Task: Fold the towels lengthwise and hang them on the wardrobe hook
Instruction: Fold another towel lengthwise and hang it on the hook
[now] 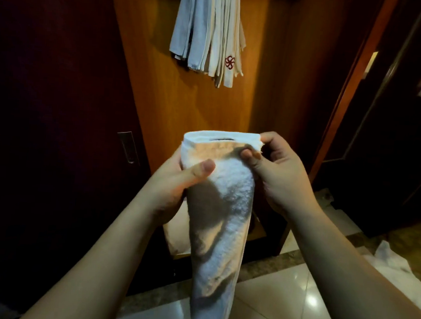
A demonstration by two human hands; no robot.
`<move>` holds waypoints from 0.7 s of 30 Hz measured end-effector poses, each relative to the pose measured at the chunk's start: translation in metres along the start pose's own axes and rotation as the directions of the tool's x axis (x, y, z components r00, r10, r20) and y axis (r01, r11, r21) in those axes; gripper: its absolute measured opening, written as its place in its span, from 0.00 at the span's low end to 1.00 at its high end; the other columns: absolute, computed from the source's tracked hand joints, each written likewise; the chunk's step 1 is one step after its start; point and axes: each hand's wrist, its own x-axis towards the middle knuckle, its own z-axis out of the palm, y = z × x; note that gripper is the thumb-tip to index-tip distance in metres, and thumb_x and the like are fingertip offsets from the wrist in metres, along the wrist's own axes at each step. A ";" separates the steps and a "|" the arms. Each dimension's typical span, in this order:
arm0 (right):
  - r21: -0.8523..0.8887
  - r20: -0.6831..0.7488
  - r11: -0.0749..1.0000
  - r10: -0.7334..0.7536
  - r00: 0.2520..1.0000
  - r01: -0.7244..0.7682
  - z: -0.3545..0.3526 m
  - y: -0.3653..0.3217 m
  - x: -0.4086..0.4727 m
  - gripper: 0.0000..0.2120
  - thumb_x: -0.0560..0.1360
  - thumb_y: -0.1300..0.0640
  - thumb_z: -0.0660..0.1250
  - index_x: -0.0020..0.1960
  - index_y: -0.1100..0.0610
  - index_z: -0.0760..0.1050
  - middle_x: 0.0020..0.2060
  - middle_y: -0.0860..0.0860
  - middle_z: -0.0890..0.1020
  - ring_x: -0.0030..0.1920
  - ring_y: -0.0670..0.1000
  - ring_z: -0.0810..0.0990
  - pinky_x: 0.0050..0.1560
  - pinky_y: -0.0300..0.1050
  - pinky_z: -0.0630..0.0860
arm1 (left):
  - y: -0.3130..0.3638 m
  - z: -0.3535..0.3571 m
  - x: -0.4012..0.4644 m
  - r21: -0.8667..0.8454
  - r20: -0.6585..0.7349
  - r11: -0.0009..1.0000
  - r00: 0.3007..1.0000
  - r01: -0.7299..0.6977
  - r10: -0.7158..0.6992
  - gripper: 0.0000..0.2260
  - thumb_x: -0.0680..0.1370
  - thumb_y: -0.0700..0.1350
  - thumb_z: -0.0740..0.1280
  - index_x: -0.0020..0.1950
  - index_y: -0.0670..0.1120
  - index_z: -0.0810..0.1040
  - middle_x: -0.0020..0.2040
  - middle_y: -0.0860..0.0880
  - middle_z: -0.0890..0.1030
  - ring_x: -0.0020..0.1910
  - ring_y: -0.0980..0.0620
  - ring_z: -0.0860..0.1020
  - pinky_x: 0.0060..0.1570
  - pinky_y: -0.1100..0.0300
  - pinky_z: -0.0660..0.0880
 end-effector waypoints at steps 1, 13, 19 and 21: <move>-0.001 0.001 1.000 -0.010 1.000 0.010 0.003 -0.001 0.002 0.03 0.68 0.50 0.73 0.40 0.42 0.80 0.40 0.45 0.83 0.45 0.46 0.81 0.44 0.42 0.80 | -0.005 -0.002 0.000 -0.019 0.031 0.999 0.999 0.030 -0.030 0.27 0.63 0.55 0.81 0.58 0.46 0.83 0.55 0.46 0.85 0.54 0.48 0.83 0.50 0.59 0.79; 0.226 0.172 0.830 0.482 0.859 -0.510 -0.011 0.065 0.008 0.29 0.73 0.34 0.60 0.65 0.51 0.76 0.62 0.48 0.82 0.65 0.48 0.77 0.74 0.55 0.66 | 0.025 -0.003 0.034 -0.207 -0.087 0.957 0.970 0.203 -0.225 0.13 0.71 0.40 0.71 0.55 0.40 0.81 0.50 0.40 0.85 0.51 0.42 0.84 0.52 0.47 0.82; 0.191 0.277 0.773 0.549 0.789 -0.605 -0.015 0.100 -0.027 0.17 0.75 0.51 0.63 0.60 0.58 0.77 0.55 0.51 0.85 0.58 0.51 0.82 0.61 0.47 0.77 | 0.042 -0.014 0.048 -0.205 -0.120 0.953 0.961 0.222 -0.249 0.16 0.73 0.42 0.67 0.60 0.42 0.79 0.55 0.40 0.83 0.59 0.40 0.81 0.59 0.43 0.77; 0.114 0.208 0.819 0.534 0.820 -0.562 -0.014 0.103 -0.030 0.16 0.76 0.52 0.65 0.59 0.60 0.77 0.55 0.56 0.83 0.59 0.56 0.80 0.66 0.56 0.73 | 0.045 -0.015 0.050 -0.190 -0.148 0.955 0.954 0.230 -0.259 0.16 0.74 0.42 0.68 0.62 0.42 0.78 0.55 0.41 0.84 0.56 0.41 0.83 0.57 0.43 0.77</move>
